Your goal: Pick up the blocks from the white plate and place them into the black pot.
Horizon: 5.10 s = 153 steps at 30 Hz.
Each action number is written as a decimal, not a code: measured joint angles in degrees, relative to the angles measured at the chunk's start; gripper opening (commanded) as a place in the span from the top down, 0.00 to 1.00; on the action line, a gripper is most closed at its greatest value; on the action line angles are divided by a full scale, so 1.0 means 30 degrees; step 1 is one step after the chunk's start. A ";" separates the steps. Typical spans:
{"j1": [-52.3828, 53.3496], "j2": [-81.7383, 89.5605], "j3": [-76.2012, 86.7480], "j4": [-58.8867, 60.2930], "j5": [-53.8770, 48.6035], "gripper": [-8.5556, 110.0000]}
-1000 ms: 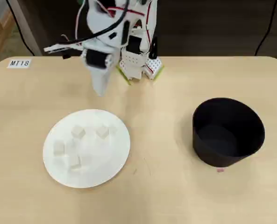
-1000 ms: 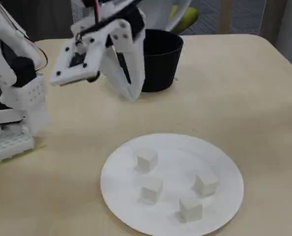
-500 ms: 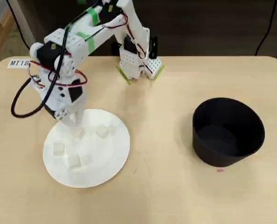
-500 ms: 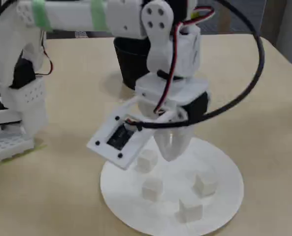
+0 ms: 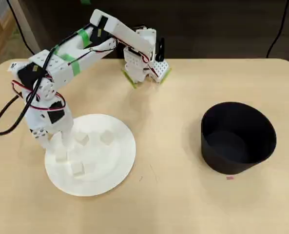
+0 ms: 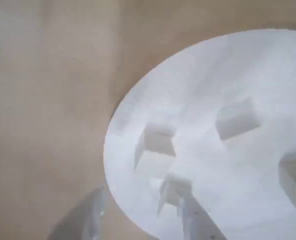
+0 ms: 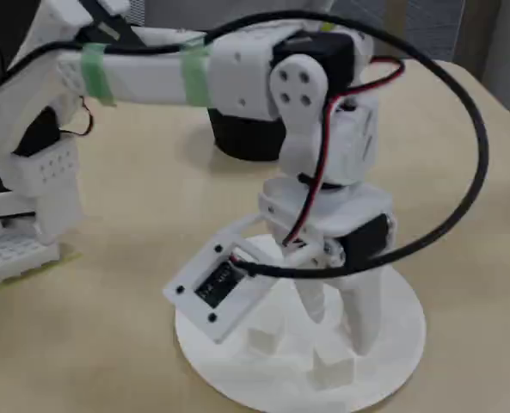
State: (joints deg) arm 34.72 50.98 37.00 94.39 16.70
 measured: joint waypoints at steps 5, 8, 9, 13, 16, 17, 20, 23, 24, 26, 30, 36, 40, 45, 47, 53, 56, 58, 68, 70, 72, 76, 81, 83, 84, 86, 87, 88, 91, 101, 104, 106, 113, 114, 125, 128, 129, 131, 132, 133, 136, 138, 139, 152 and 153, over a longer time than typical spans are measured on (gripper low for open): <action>-0.0469 -0.0059 -0.0029 0.0000 0.0205 0.70; -0.0527 -0.0381 -0.0029 0.0000 0.0352 0.69; -0.0527 -0.0439 -0.0029 0.0000 0.0439 0.69; -0.0527 -0.0674 -0.0029 0.0117 0.0908 0.69; -0.0439 -0.1055 -0.0029 0.0117 0.1260 0.70; -0.0381 -0.1113 -0.0029 0.0117 0.1377 0.70; -0.0176 -0.1465 -0.0029 0.0117 0.1523 0.70; 0.0059 -0.1904 -0.0029 0.0117 0.1611 0.71; 0.0088 -0.2021 -0.0029 0.0117 0.1641 0.71; 0.0146 -0.2197 -0.0029 0.0117 0.1670 0.73; 0.0146 -0.2754 -0.0117 0.0088 0.1670 0.76; 0.0029 -0.4072 -0.2021 0.0117 0.2051 0.92; 0.0000 -0.4746 -0.3105 0.0293 0.2402 0.95; 0.0000 -0.4834 -0.3955 0.0293 0.1992 0.95; -0.0029 -0.5039 -0.5156 0.0293 0.1436 0.95; -0.1641 -0.7148 -1.4004 0.0322 -0.3281 0.95; -0.3867 -0.6064 -1.6230 0.0322 -0.6270 0.95; -0.5654 -0.5156 -1.6553 0.0352 -0.7646 0.95; -1.3975 0.7969 -0.2021 0.0381 -0.7822 0.95; -1.5879 1.0459 0.1670 0.0381 -0.7764 0.95; -1.8076 1.1689 0.4307 0.0381 -0.7617 0.95; -2.2559 1.1865 0.6768 -0.0703 -0.7559 0.95; -2.5576 1.2041 0.9463 -0.4160 -0.7559 0.95; -2.5781 1.2070 0.9990 -0.4951 -0.7559 0.95; -2.5781 1.2070 1.0312 -0.5420 -0.7559 0.95; -2.5664 1.2070 1.1162 -0.6328 -0.7559 0.95; -2.5664 1.2070 1.1484 -0.6768 -0.7559 0.95; -2.5488 1.2070 1.1777 -0.7119 -0.7559 0.95; -2.5078 1.2070 1.2100 -0.7852 -0.7559 0.95; -2.3262 1.2188 1.2217 -0.7998 -0.7500 0.71; -2.2881 1.2627 1.2217 -0.7441 -0.7500 0.71; -2.2676 1.2715 1.2217 -0.7236 -0.7500 0.76; -2.1416 1.3125 1.2217 -0.6094 -0.6650 0.95; -2.0947 1.3359 1.2217 -0.5801 -0.6592 0.95; -0.9902 1.5732 1.2568 -0.0527 -0.7090 0.95; -0.6152 1.8574 1.5615 -0.1904 -0.7441 0.95; -0.5332 2.0303 1.7432 -0.3252 -0.7354 0.95; -0.4424 2.3643 2.1299 -0.6035 -0.7295 0.95; -0.4277 2.4639 2.2646 -0.6855 -0.7471 0.95; -0.4307 2.4932 2.3408 -0.7002 -0.7734 0.95; -0.4277 2.3613 2.4287 -0.7559 -0.7998 0.95; -0.3984 2.2822 2.4346 -0.7764 -0.7910 0.95; -0.3633 2.2441 2.4346 -0.7852 -0.7764 0.95; 0.0527 1.4268 1.9951 -0.6826 -0.8906 0.88; 0.0557 1.3477 1.9307 -0.6563 -0.9111 0.81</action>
State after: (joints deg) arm 36.39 91.41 94.92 74.71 -10.63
